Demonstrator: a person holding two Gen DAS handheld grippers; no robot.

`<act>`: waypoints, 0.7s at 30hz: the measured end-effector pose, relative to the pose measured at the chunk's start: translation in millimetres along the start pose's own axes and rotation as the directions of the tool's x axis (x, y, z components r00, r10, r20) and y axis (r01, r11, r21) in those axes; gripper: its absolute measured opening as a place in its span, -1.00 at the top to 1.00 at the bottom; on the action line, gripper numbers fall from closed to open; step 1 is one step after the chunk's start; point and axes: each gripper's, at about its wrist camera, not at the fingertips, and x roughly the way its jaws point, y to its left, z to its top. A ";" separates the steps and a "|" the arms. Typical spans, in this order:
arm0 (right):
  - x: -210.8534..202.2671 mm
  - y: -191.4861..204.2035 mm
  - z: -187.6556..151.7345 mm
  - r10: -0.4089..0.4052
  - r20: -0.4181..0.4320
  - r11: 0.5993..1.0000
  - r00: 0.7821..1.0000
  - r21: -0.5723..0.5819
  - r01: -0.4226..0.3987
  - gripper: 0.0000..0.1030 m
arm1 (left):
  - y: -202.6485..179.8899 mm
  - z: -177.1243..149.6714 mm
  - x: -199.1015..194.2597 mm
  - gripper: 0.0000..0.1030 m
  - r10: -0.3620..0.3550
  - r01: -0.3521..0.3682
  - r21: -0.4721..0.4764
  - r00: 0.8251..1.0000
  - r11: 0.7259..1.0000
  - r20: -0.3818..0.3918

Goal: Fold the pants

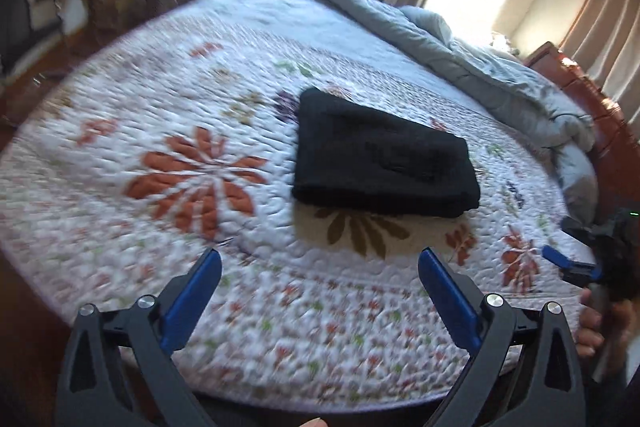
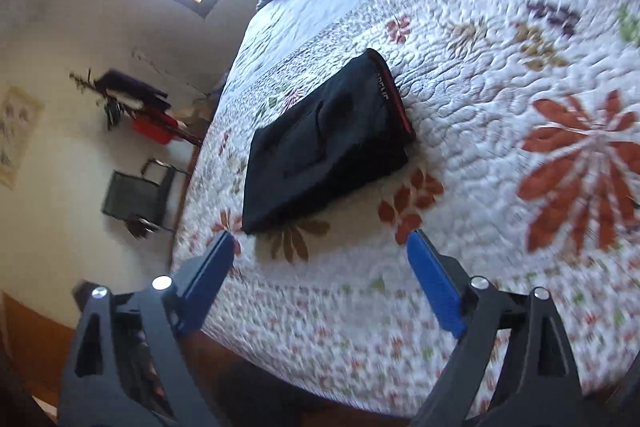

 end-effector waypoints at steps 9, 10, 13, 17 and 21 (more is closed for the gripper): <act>-91.7 90.7 -111.8 -0.251 0.134 0.938 0.959 -0.212 0.275 -0.90 | -40.8 -47.0 -130.5 -0.92 0.109 -0.117 0.091 0.990 0.989 0.085; -99.4 100.7 -118.6 -0.273 0.156 0.921 0.949 -0.242 0.305 -0.91 | -42.4 -52.4 -145.9 -0.92 0.096 -0.105 0.084 0.990 0.991 0.104; -129.4 135.2 -144.3 -0.326 0.212 0.873 0.921 -0.305 0.380 -0.91 | -45.4 -64.2 -180.3 -0.92 0.046 -0.054 0.063 0.990 0.997 0.133; -162.3 167.8 -168.4 -0.337 0.317 0.826 0.886 -0.352 0.440 -0.91 | -57.3 -82.3 -226.9 -0.92 0.064 -0.080 0.082 0.982 0.993 0.179; -192.3 192.7 -190.8 -0.350 0.397 0.788 0.849 -0.366 0.496 -0.91 | -69.7 -96.8 -261.4 -0.92 0.047 -0.067 0.110 0.983 0.992 0.179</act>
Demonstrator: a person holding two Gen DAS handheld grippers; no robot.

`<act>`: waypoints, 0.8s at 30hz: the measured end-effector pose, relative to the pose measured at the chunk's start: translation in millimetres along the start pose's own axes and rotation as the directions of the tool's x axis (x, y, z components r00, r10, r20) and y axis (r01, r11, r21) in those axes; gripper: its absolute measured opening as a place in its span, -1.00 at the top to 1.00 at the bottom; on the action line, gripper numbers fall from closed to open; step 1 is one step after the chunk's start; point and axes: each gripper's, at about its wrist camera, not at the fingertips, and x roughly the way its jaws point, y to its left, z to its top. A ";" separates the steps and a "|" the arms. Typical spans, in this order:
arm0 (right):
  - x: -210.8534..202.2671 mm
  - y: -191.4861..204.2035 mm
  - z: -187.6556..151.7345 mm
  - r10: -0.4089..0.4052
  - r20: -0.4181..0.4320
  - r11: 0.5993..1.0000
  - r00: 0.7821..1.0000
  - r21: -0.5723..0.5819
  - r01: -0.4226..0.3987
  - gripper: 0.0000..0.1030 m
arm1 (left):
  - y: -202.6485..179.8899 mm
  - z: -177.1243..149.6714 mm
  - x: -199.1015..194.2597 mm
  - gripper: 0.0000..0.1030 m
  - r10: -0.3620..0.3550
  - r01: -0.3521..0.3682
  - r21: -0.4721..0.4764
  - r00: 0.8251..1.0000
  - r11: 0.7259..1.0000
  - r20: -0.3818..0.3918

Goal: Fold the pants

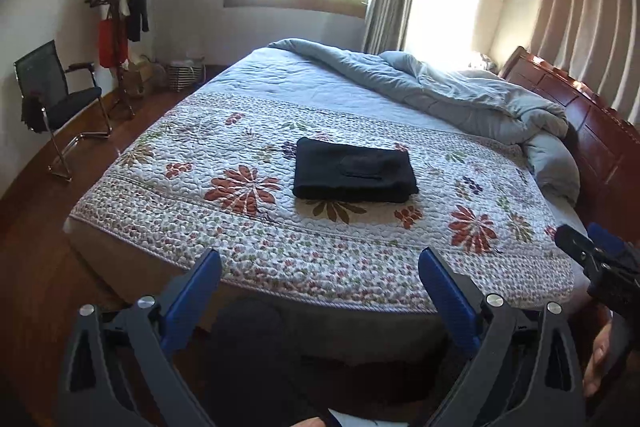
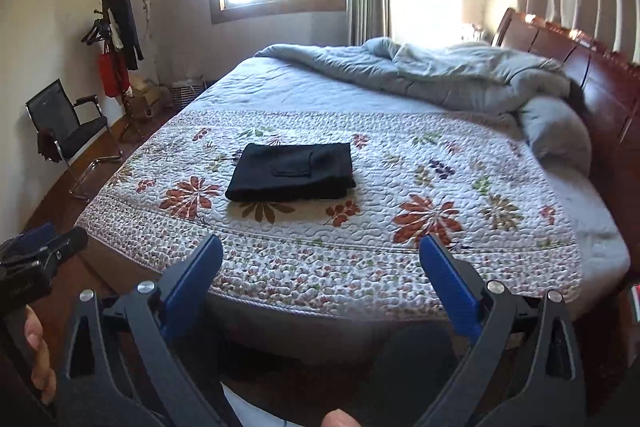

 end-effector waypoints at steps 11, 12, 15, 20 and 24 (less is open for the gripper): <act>-47.8 12.6 -8.2 -0.017 0.026 1.000 1.000 -0.008 0.018 -0.91 | -9.8 -8.7 -50.0 -0.92 -0.008 0.008 0.000 0.999 1.000 0.051; -47.5 12.6 -8.4 -0.021 0.022 1.000 1.000 -0.009 0.021 -0.91 | -10.1 -8.5 -50.4 -0.92 -0.005 0.005 0.001 0.999 1.000 0.049; -46.2 12.9 -8.2 -0.021 0.016 1.000 1.000 -0.014 0.021 -0.91 | -9.7 -7.7 -50.1 -0.92 0.005 -0.004 -0.004 0.999 1.000 0.050; -43.0 12.2 -4.5 -0.019 0.016 1.000 1.000 -0.017 0.019 -0.91 | -12.1 -7.7 -41.3 -0.92 0.016 -0.016 0.000 0.999 1.000 0.031; -39.6 12.2 -3.3 -0.019 0.014 1.000 1.000 -0.017 0.019 -0.91 | -14.6 -8.6 -35.6 -0.92 -0.002 0.002 0.004 1.000 1.000 0.008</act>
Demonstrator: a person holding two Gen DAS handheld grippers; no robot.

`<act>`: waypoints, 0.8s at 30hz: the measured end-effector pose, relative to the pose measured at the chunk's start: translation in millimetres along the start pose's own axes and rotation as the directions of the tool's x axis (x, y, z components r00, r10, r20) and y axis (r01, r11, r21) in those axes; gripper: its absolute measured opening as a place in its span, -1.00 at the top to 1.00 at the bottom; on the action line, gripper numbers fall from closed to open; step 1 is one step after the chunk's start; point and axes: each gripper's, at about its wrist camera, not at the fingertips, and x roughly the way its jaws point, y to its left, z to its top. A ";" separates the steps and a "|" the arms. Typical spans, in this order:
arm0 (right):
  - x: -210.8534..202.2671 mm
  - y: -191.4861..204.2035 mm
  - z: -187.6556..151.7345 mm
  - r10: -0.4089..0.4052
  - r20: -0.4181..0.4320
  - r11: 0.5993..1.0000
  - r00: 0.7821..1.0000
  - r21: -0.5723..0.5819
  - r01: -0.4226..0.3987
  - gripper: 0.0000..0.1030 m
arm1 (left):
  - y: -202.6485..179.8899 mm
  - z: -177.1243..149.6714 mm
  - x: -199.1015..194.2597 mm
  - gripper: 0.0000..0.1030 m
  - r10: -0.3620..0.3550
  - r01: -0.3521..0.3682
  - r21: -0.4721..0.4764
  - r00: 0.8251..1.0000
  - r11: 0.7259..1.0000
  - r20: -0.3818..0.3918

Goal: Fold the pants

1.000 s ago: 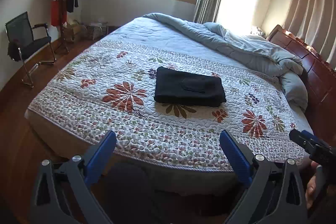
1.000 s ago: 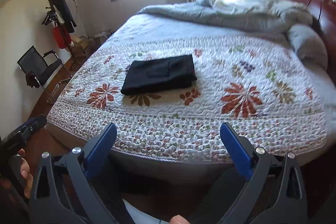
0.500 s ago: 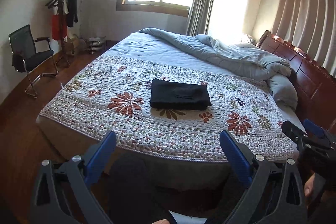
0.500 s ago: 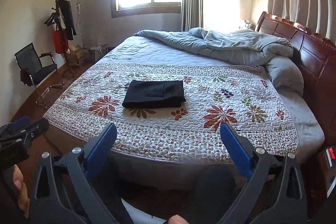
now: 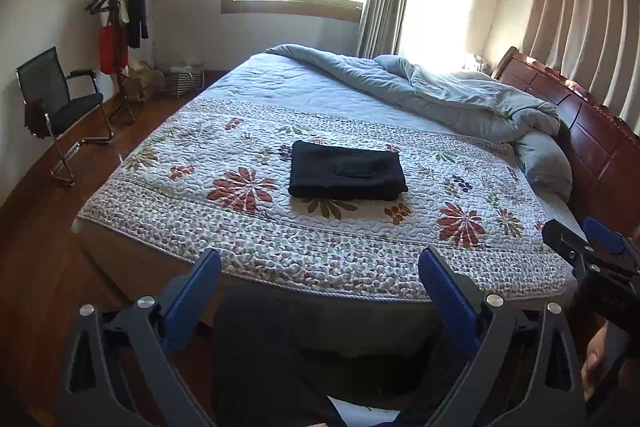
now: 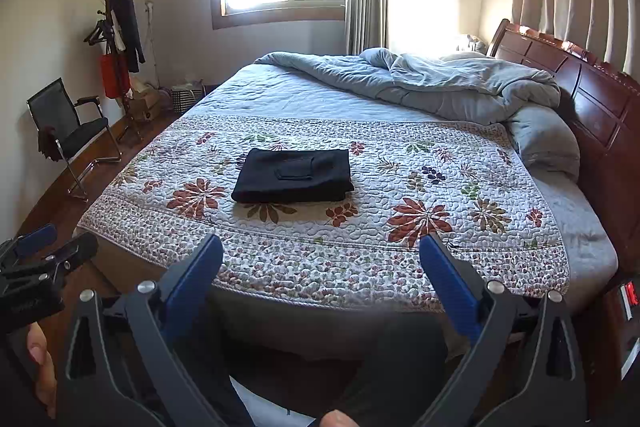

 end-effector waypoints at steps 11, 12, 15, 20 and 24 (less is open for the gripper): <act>16.0 -0.1 1.1 -0.003 -0.029 1.000 1.000 -0.004 0.003 -0.91 | 3.2 1.8 16.7 -0.92 -0.020 0.019 -0.030 0.999 0.999 -0.047; 16.9 -0.1 1.1 -0.005 -0.029 1.000 1.000 -0.006 0.005 -0.91 | 3.1 2.2 17.5 -0.92 -0.020 0.018 -0.031 0.999 0.999 -0.049; 19.8 -1.1 2.5 -0.008 -0.029 1.000 1.000 -0.006 0.008 -0.91 | 3.6 2.2 22.3 -0.92 -0.037 0.034 -0.037 0.997 0.999 -0.065; 23.5 -1.2 3.9 -0.005 -0.030 1.000 1.000 -0.006 0.005 -0.91 | 2.1 2.3 29.0 -0.92 -0.018 0.016 -0.027 0.997 1.000 -0.078; 28.6 -1.6 3.6 0.000 -0.040 1.000 0.999 -0.008 0.000 -0.91 | 3.5 3.7 29.7 -0.92 -0.034 0.031 -0.041 0.997 0.999 -0.071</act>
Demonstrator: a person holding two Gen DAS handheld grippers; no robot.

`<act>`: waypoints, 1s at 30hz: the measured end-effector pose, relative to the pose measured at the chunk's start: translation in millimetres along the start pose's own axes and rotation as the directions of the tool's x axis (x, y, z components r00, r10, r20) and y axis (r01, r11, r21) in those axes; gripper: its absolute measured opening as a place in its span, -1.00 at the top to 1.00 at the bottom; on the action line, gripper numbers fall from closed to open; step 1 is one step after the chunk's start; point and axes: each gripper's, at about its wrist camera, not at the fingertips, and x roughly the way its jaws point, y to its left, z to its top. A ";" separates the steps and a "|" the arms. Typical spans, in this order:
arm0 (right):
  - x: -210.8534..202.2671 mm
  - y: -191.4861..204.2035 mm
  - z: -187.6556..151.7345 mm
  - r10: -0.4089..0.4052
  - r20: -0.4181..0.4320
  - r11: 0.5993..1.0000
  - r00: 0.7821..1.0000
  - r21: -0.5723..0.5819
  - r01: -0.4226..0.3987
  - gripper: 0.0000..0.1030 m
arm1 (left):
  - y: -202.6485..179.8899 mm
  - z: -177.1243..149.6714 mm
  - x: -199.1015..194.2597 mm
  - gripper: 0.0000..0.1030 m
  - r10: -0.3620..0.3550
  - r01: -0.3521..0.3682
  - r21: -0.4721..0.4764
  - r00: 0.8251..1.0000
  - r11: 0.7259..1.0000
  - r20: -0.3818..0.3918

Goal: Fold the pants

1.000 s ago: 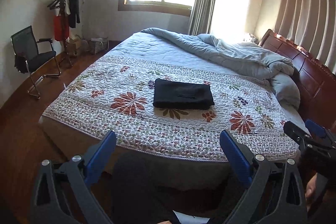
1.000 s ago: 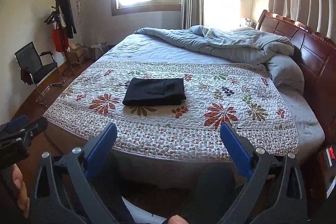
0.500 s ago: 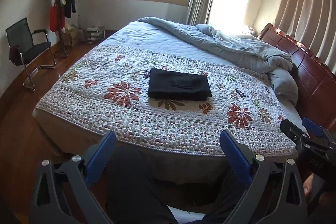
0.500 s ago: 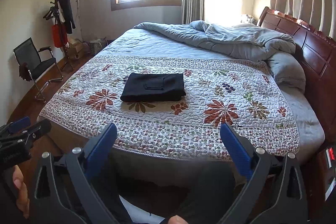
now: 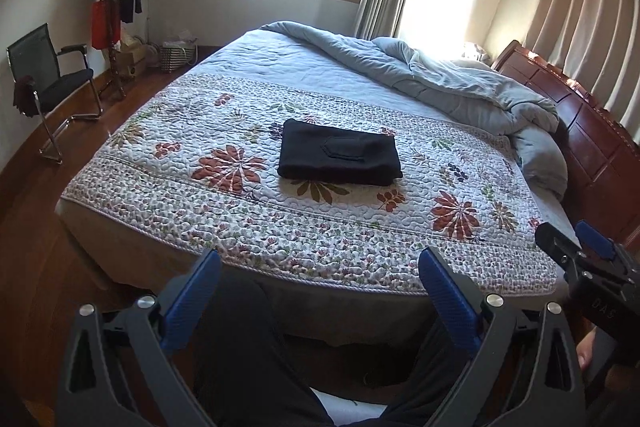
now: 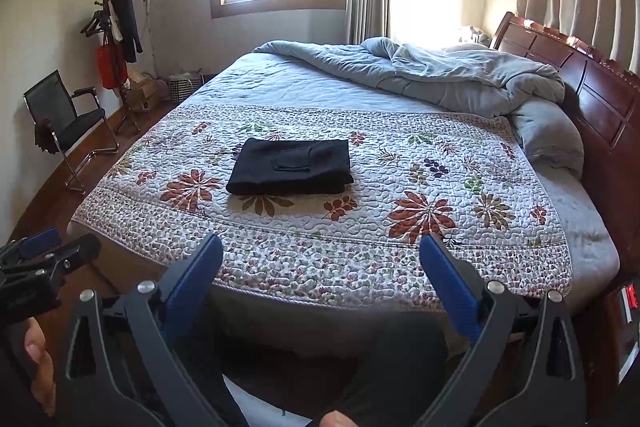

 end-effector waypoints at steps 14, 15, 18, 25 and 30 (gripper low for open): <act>17.0 1.4 -0.1 0.021 -0.028 1.000 0.999 -0.002 -0.021 -0.91 | -6.6 6.2 0.6 -0.92 0.058 -0.059 0.018 0.998 0.998 0.038; 17.8 1.5 0.1 0.020 -0.028 1.000 0.999 -0.001 -0.020 -0.91 | -6.6 7.4 1.5 -0.92 0.058 -0.059 0.017 0.998 0.998 0.037; 22.8 0.8 1.9 0.021 -0.034 1.000 0.999 0.002 -0.021 -0.91 | -7.0 10.3 4.1 -0.92 0.065 -0.066 0.026 0.997 0.997 0.040; 38.4 -0.7 6.4 0.018 -0.055 1.000 0.998 0.003 -0.018 -0.91 | -6.9 18.0 13.8 -0.92 0.073 -0.074 0.031 0.996 0.997 0.043; 50.6 -1.2 10.9 0.022 -0.067 1.000 0.997 0.007 -0.022 -0.91 | -6.8 25.5 21.6 -0.92 0.082 -0.084 0.034 0.996 0.996 0.039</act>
